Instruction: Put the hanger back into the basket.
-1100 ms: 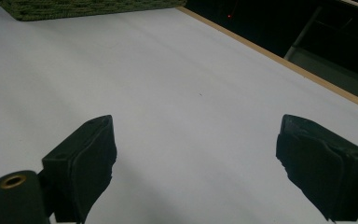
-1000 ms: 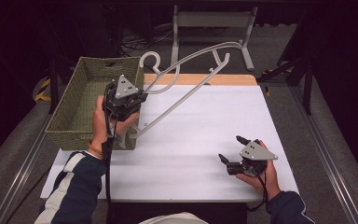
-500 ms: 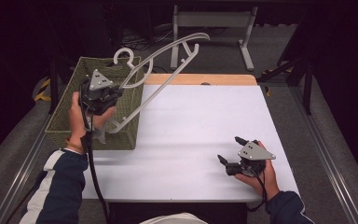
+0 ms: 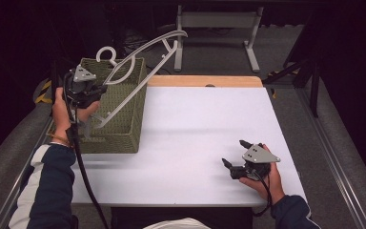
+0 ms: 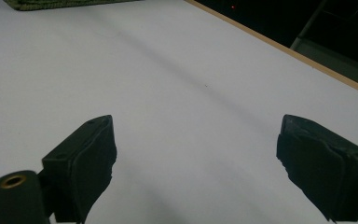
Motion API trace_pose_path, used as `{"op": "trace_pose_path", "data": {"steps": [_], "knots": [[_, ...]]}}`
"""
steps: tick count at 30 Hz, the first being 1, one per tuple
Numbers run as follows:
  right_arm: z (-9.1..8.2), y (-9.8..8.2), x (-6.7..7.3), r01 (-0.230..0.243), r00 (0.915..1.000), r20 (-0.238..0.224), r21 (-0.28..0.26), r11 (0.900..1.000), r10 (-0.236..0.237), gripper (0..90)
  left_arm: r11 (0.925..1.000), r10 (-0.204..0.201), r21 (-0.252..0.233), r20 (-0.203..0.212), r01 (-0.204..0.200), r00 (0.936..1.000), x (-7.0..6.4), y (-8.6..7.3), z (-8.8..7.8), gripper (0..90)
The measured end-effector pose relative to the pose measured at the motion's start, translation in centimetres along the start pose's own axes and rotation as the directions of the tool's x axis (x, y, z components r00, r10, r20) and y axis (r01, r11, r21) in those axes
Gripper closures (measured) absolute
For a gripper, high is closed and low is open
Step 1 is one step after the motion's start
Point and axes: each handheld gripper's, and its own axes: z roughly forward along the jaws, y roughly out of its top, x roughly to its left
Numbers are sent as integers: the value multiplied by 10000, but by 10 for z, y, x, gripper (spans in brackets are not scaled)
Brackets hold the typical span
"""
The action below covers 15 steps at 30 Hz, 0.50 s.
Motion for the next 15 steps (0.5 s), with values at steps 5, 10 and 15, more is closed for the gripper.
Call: {"op": "trace_pose_path", "data": {"steps": [5, 10, 15], "knots": [[0, 0, 1, 27, 9998, 182, -53, 10000, -26, 125, 9995, 165, 264, -251, -158, 9995, 10, -4, 13, 819], [-1, -1, -2, -85, 9996, 277, -69, 9999, 87, 127, 9998, 52, 202, -377, -44, 9993, 21, -8, 21, 818], [0, -1, -1, -45, 9997, 233, -13, 10000, 45, 127, 9983, 82, 576, -548, -51, 9985, 29, -10, 32, 819]]}}
